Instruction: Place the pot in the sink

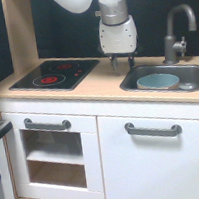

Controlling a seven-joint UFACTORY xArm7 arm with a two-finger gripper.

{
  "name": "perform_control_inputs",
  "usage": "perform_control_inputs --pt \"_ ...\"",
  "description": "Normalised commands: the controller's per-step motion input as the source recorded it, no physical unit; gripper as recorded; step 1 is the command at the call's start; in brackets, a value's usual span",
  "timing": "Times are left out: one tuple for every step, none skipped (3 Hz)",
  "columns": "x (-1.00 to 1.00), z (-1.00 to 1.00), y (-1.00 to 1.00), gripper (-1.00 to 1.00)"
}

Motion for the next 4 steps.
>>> perform_control_inputs --pt "-0.37 0.5 -0.05 1.0" --pt "-0.35 0.35 -0.05 1.0" --pt "-0.34 0.33 -0.08 1.0" --pt "-0.32 0.27 -0.11 1.0"
